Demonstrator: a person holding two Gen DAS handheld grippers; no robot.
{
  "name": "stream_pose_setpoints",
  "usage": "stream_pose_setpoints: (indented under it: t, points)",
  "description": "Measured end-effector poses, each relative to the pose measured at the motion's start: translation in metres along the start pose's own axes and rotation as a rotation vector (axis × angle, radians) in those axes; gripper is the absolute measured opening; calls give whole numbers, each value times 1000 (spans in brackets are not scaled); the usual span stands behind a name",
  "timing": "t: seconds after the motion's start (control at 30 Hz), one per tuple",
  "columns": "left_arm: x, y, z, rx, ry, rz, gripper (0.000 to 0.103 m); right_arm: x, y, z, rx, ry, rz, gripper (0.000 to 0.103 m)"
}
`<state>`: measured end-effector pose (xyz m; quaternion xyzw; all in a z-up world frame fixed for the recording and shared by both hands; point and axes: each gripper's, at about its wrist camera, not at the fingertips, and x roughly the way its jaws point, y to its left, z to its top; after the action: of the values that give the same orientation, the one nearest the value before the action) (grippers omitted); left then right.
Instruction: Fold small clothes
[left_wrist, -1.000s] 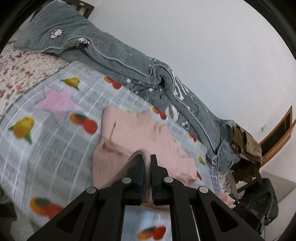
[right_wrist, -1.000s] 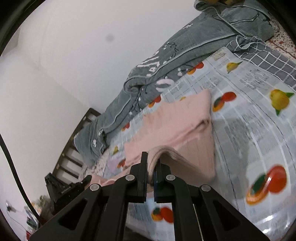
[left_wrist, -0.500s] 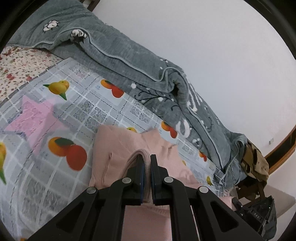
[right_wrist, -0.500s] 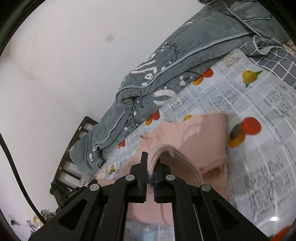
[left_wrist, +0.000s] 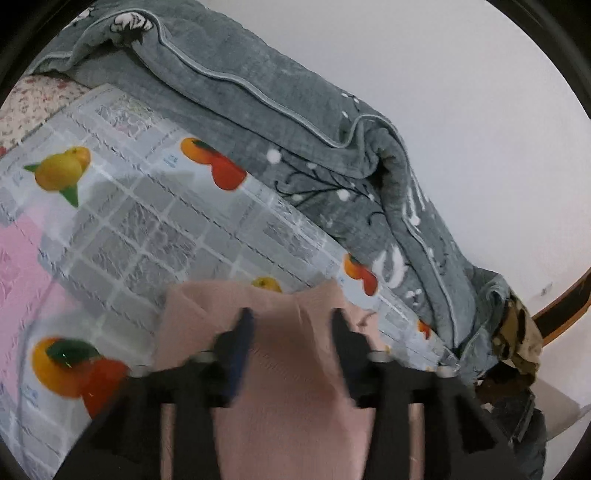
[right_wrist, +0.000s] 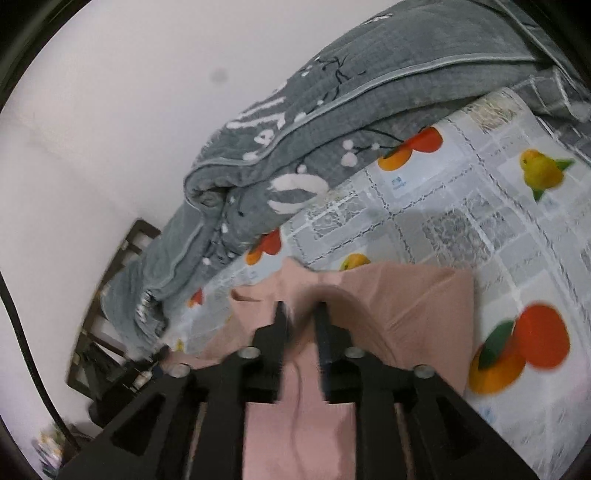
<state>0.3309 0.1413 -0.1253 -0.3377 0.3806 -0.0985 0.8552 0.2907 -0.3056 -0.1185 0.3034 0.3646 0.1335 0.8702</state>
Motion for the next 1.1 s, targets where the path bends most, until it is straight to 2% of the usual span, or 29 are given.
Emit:
stream_pose_setpoints:
  t: [0.07,0.27,0.37,0.43,0.53,0.57,0.6,0.63,0.67,0.7,0.77,0.93,1.03,1.1]
  points:
    - [-2,1,1,25,-14,1,62,-1,-2,-1,-59,-16,-56,27]
    - [11,-6,-6,158,22,138,61,9,-18,-2,-140,24,-219,27]
    - [24,-13,-12,238,50,203,60,20,-22,-4,-170,60,-250,26]
    - [32,-16,-18,284,62,237,50,29,-23,-6,-182,84,-253,26]
    - [46,-17,-26,339,74,320,28,42,-19,-10,-224,117,-282,26]
    - [51,-15,-28,346,83,339,14,48,-18,-11,-246,135,-299,25]
    - [54,-12,-28,337,90,334,7,53,-16,-12,-263,146,-308,22]
    - [53,-8,-28,323,86,322,7,56,-15,-14,-283,153,-314,7]
    - [50,-4,-28,300,70,298,7,56,-12,-15,-299,143,-312,6]
    - [44,1,-26,274,45,257,7,53,-9,-16,-316,115,-309,6]
    - [38,6,-23,253,30,249,7,44,-11,-15,-294,68,-276,5]
    - [40,10,-27,272,49,272,10,55,-27,-12,-220,119,-290,6]
    - [30,4,-26,284,72,232,18,44,-19,-9,-226,98,-291,9]
    - [21,2,-28,283,67,223,26,25,-11,-11,-228,49,-301,12]
